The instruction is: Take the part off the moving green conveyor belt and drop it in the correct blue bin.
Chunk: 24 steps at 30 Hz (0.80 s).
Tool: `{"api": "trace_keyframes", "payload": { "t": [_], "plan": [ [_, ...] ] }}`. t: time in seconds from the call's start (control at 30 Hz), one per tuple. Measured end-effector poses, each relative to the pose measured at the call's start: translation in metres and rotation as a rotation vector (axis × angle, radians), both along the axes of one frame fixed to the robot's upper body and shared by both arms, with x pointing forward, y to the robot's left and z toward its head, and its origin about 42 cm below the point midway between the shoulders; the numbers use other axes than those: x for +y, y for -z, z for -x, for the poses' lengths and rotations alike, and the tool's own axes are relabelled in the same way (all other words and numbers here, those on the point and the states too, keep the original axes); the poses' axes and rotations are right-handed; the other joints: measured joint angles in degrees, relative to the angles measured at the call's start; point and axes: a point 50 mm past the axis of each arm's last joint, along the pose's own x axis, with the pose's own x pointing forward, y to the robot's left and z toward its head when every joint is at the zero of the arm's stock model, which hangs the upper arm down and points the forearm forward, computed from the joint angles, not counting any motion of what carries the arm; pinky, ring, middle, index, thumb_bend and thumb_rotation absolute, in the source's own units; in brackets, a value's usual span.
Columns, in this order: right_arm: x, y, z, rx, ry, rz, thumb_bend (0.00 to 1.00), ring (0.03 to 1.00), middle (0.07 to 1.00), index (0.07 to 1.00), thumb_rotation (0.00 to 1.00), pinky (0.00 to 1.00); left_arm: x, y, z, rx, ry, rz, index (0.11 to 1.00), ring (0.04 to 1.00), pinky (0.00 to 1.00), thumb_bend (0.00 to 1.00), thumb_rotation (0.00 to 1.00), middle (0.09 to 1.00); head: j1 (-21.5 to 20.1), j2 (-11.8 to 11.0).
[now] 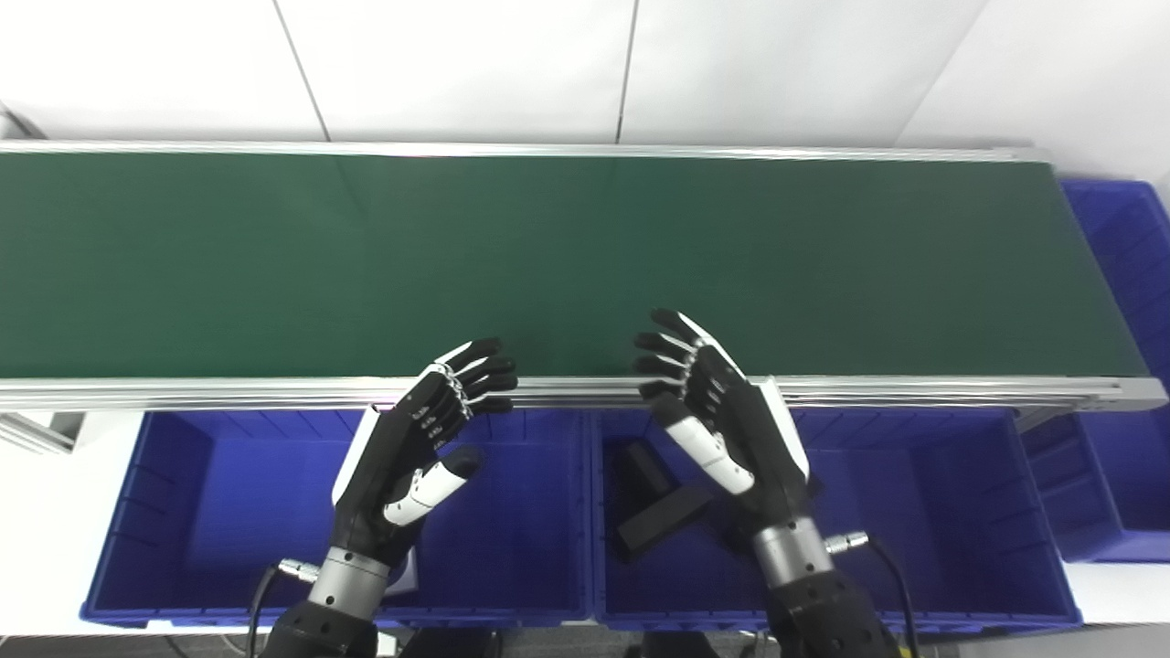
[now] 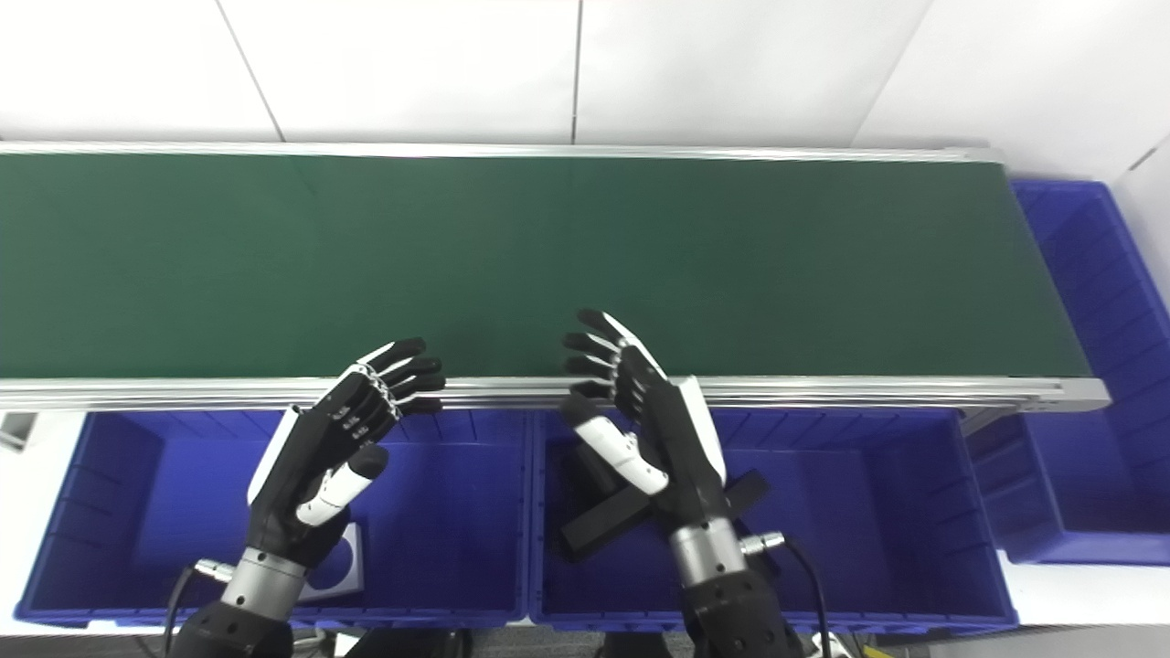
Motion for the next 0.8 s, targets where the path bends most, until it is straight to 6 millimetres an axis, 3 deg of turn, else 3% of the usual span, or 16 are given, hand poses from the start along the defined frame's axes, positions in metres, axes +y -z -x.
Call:
{"api": "trace_keyframes", "payload": {
  "t": [0.4, 0.8],
  "plan": [
    [-0.016, 0.009, 0.007, -0.041, -0.012, 0.044, 0.66, 0.754, 0.797, 0.856, 0.72, 0.65, -0.016, 0.007, -0.005, -0.003, 0.001, -0.023, 0.852, 0.814, 0.75, 0.84, 0.67, 0.828, 1.85, -2.47],
    [-0.021, 0.015, 0.013, -0.067, 0.009, 0.075, 0.63, 0.766, 0.811, 0.859, 0.66, 0.67, -0.016, 0.017, -0.009, -0.001, 0.018, -0.050, 0.853, 0.806, 0.76, 0.84, 0.70, 0.826, -0.26, -4.40]
  ]
}}
